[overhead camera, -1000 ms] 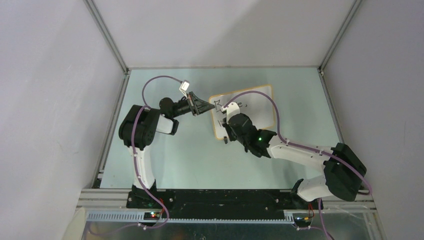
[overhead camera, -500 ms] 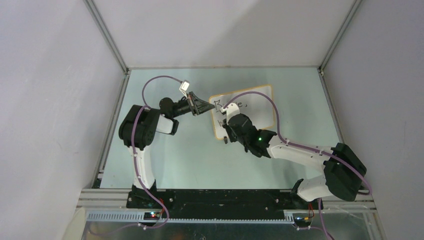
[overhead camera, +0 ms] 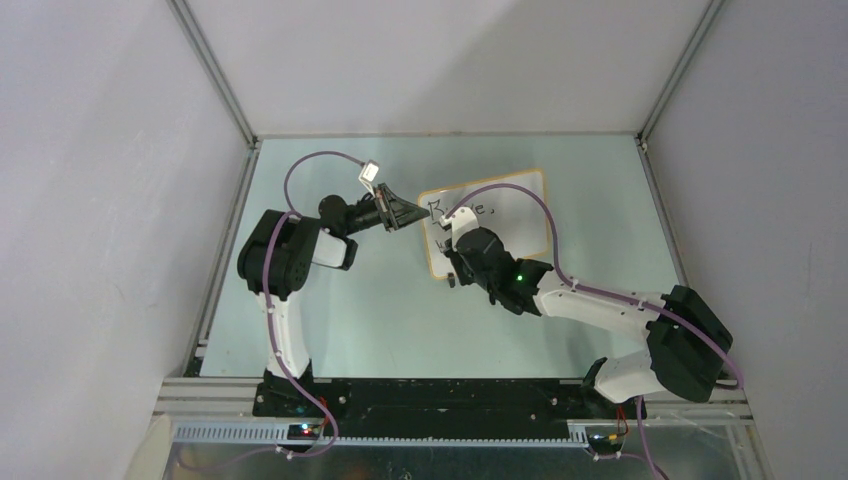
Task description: Write a sentence on the whiteboard
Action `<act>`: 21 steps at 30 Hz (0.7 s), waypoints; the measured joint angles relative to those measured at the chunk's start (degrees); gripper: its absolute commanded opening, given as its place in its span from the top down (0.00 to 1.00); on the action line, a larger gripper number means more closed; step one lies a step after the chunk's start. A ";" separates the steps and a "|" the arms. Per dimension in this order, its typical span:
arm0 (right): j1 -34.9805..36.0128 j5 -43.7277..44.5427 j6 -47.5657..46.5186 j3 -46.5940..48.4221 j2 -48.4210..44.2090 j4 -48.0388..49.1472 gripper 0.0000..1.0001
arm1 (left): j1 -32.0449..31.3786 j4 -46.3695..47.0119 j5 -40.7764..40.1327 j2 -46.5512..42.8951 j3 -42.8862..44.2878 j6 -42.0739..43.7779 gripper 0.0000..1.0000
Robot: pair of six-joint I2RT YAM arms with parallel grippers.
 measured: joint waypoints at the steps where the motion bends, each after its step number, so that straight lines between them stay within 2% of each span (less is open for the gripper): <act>1: 0.00 0.00 -0.04 0.00 0.02 0.00 1.00 | 0.00 0.00 0.00 0.00 0.00 0.00 1.00; 21: 0.00 1.62 -0.02 0.31 0.04 -2.93 1.00 | 0.00 0.00 0.00 0.00 0.00 0.00 1.00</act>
